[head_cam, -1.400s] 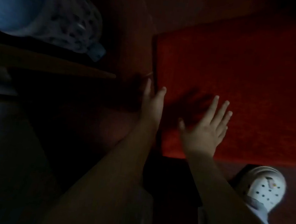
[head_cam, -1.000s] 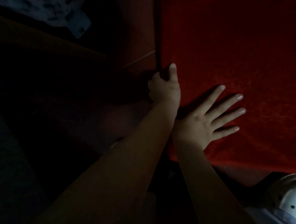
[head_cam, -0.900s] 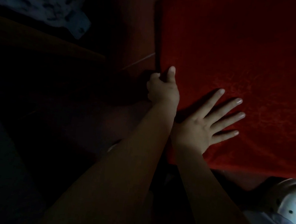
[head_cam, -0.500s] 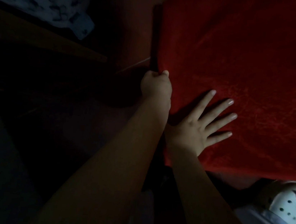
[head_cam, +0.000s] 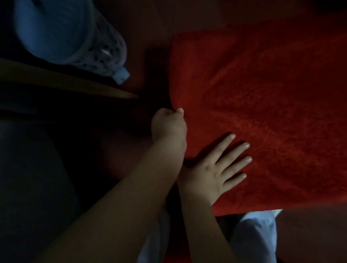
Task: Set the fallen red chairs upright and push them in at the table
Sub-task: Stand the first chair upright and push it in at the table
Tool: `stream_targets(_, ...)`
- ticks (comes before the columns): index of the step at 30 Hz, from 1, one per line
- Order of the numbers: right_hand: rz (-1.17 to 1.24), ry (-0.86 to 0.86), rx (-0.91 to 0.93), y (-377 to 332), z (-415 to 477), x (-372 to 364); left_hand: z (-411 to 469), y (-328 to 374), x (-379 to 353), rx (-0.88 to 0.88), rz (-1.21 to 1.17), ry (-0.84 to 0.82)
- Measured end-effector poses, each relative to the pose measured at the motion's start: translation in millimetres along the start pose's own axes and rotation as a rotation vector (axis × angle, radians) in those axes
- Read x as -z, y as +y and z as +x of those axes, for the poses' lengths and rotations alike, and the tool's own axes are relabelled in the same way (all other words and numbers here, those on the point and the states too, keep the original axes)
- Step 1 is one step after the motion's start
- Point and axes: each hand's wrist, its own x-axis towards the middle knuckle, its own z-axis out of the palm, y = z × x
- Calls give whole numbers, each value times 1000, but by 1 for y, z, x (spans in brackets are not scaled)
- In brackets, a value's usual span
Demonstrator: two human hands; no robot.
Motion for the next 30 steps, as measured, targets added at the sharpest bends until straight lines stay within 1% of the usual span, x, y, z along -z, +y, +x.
stream_targets(3, -57, 71, 80, 4, -32, 34, -38, 8, 10, -57, -44, -39)
stream_targets(8, 12, 175, 113, 7, -57, 101, -114, 28, 25, -107, -128, -72)
stream_targets(10, -7, 167, 123, 9, -63, 122, -135, 35, 28, -97, -179, -86)
stream_targets(16, -78, 53, 115, 16, -75, 195, -209, 64, 38, -91, -154, -165)
stream_targets(18, -91, 30, 123, 19, -79, 218, -230, 68, 40, -129, -175, -196)
stream_targets(23, -147, 47, 174, 32, -88, 273, -280, 84, 41, -219, -161, -245)
stream_targets(27, -140, 7, 203, 43, -90, 318, -313, 94, 38, -379, -51, -252)
stream_targets(29, -108, 0, 213, 49, -91, 338, -324, 101, 39, -554, 109, -256)
stream_targets(30, -95, 3, 215, 51, -92, 348, -330, 105, 41, -694, 226, -247)
